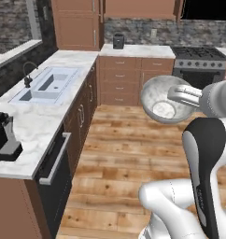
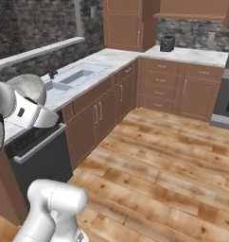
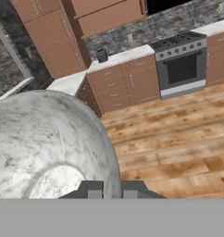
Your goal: Take the smaller bowl and place it next to the appetizer plate on the dining counter , and place the larger bowl next to the plate with cooked food.
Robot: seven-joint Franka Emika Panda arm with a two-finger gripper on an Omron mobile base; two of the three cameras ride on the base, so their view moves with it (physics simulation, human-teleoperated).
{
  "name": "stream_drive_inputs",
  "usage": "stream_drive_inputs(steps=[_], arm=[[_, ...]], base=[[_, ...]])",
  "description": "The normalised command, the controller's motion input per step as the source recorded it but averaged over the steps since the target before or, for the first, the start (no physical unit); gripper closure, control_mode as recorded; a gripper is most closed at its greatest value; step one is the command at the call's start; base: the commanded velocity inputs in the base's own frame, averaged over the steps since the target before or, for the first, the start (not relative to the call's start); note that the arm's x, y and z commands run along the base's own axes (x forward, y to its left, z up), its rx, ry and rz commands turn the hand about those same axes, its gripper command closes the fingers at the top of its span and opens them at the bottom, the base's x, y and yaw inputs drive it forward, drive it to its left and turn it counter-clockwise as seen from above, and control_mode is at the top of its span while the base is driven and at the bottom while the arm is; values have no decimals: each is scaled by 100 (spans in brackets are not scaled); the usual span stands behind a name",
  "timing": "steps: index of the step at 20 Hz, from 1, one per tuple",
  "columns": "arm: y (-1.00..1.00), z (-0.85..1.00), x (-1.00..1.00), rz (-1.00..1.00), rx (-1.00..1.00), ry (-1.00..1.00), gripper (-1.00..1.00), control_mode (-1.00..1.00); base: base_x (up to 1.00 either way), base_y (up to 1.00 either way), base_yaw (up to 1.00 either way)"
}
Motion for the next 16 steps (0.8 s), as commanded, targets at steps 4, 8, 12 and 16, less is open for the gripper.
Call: stream_drive_inputs(steps=[4,8,12,16], arm=[[0,0,0,0,0,0,100,100],[0,0,0,0,0,0,100,100],[0,0,0,0,0,0,100,100],[0,0,0,0,0,0,100,100]], base=[[-91,56,16],[-1,91,4],[2,98,0],[-58,86,3]])
